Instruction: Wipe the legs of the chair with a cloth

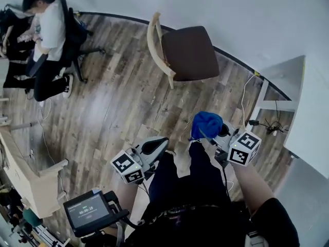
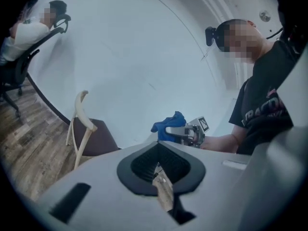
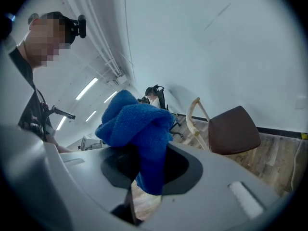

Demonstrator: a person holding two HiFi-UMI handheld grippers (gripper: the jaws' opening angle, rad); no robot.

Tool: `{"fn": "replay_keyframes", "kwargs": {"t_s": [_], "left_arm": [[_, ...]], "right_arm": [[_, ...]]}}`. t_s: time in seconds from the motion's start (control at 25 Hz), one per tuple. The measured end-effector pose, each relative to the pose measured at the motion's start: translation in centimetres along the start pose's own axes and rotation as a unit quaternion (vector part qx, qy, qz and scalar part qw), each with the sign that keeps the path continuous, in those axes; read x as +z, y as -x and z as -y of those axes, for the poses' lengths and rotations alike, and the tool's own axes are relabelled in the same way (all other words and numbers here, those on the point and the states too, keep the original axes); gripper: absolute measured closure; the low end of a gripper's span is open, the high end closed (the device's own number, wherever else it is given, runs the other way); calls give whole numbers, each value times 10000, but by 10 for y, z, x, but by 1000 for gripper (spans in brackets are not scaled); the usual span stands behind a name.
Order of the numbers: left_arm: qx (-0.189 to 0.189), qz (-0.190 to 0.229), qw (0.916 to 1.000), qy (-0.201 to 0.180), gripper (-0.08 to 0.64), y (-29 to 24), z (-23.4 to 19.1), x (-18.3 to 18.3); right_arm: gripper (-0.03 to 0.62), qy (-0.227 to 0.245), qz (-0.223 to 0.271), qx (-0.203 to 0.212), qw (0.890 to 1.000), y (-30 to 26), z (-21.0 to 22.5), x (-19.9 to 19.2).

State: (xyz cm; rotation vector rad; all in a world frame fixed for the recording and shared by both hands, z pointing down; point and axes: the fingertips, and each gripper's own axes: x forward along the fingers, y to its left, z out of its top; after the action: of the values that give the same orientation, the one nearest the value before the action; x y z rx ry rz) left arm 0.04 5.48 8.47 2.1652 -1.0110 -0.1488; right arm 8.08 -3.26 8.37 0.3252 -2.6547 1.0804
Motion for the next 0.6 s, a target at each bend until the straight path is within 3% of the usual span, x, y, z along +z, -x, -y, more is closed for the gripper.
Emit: {"fn": "replay_keyframes", "kwargs": {"t_s": [0.24, 0.44, 0.6], "left_arm": [[-38, 214, 9993, -303, 558, -8, 69, 48], [91, 426, 9978, -497, 558, -13, 102, 65], [279, 663, 9966, -393, 558, -12, 117, 79]], "right_arm": [[491, 159, 320, 426, 9985, 36, -51, 48], [491, 248, 396, 765, 9960, 61, -78, 58], [491, 346, 353, 1016, 9936, 74, -91, 65]]}}
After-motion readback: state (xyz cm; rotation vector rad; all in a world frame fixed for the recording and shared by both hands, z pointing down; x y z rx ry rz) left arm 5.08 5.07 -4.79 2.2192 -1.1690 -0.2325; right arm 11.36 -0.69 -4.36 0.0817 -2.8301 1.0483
